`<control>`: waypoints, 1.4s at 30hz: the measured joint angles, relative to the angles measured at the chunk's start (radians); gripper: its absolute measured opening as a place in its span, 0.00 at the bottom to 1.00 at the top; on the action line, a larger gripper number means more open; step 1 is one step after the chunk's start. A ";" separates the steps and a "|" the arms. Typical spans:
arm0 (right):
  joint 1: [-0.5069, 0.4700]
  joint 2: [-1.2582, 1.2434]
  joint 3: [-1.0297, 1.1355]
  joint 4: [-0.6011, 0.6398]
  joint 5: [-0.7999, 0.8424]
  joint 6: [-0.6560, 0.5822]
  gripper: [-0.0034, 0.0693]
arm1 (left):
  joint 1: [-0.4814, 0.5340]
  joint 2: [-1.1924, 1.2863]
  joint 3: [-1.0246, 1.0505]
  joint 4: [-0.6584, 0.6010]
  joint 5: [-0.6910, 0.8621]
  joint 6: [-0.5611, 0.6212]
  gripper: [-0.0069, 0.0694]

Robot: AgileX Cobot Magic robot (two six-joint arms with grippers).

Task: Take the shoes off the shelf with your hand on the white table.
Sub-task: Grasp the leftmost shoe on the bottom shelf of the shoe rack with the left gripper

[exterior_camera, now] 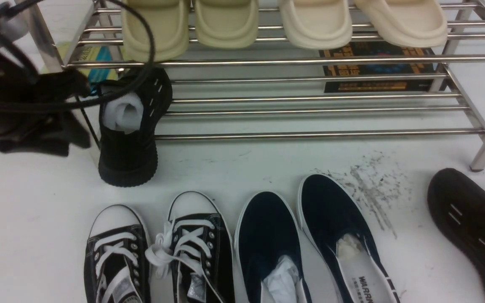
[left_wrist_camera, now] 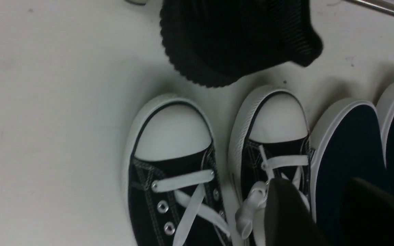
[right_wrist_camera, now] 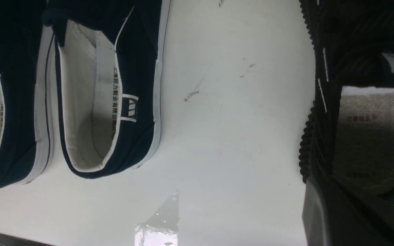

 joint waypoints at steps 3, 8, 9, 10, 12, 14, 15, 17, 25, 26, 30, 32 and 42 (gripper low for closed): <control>0.000 0.000 0.000 0.000 -0.014 0.000 0.05 | -0.108 0.027 -0.002 0.053 -0.086 -0.040 0.59; 0.000 0.000 0.000 0.000 -0.028 0.000 0.05 | -0.221 0.098 -0.031 0.203 -0.181 -0.123 0.67; 0.000 0.000 0.000 0.000 -0.029 0.000 0.05 | -0.261 0.140 -0.051 0.297 -0.215 -0.160 0.68; 0.000 0.000 0.000 0.000 -0.029 0.000 0.05 | -0.264 0.144 -0.053 0.297 -0.218 -0.164 0.68; 0.000 0.000 0.000 0.000 -0.029 0.000 0.05 | -0.297 0.185 -0.077 0.391 -0.247 -0.201 0.68; 0.000 0.000 0.000 0.000 -0.029 0.000 0.05 | -0.321 0.227 -0.093 0.472 -0.266 -0.246 0.68; 0.000 0.000 0.000 0.000 -0.029 0.000 0.06 | -0.334 0.253 -0.099 0.537 -0.276 -0.293 0.68; 0.000 0.000 0.000 0.000 -0.029 0.000 0.06 | -0.342 0.286 -0.099 0.613 -0.282 -0.355 0.68; 0.000 0.000 0.000 0.000 -0.030 0.000 0.06 | -0.344 0.386 -0.099 0.827 -0.323 -0.543 0.68; 0.000 0.000 0.000 0.000 -0.030 0.000 0.06 | -0.344 0.397 -0.099 0.839 -0.330 -0.559 0.68; 0.000 0.000 0.000 0.000 -0.030 0.000 0.07 | -0.344 0.435 -0.099 0.860 -0.357 -0.587 0.67; 0.000 0.000 0.000 0.000 -0.030 0.000 0.07 | -0.344 0.440 -0.102 0.864 -0.367 -0.591 0.65; 0.000 0.000 0.000 0.000 -0.032 0.000 0.09 | -0.349 0.441 -0.108 0.785 -0.317 -0.575 0.11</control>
